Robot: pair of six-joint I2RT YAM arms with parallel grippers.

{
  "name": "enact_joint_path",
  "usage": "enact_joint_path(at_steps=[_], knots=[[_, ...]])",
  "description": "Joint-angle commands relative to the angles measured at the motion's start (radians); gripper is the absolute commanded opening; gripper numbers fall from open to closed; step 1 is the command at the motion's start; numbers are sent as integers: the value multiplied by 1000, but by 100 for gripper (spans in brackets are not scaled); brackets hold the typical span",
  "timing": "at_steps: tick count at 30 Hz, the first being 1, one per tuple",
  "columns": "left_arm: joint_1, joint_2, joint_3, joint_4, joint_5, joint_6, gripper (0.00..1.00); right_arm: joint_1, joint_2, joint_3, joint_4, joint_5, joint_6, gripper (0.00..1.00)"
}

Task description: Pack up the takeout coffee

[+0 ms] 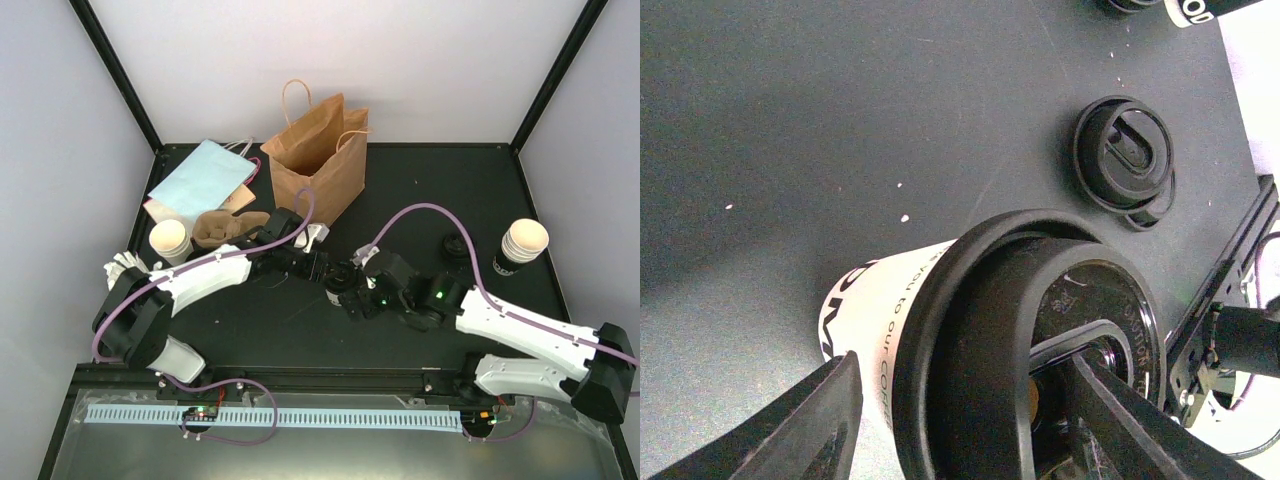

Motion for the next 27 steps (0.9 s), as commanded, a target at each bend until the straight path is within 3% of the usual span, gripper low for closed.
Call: enact_joint_path(at_steps=[1, 11, 22, 27], knots=[[-19, -2, 29, -79, -37, 4, 58, -13, -65, -1, -31, -46, 81, 100], [-49, -69, 114, -183, -103, 30, 71, -57, -163, -50, -20, -100, 143, 100], [-93, -130, 189, -301, -180, 67, 77, -118, -207, -109, 10, -181, 187, 99], [-180, -131, 261, -391, -323, 117, 82, -166, -221, -130, 24, -229, 204, 99]])
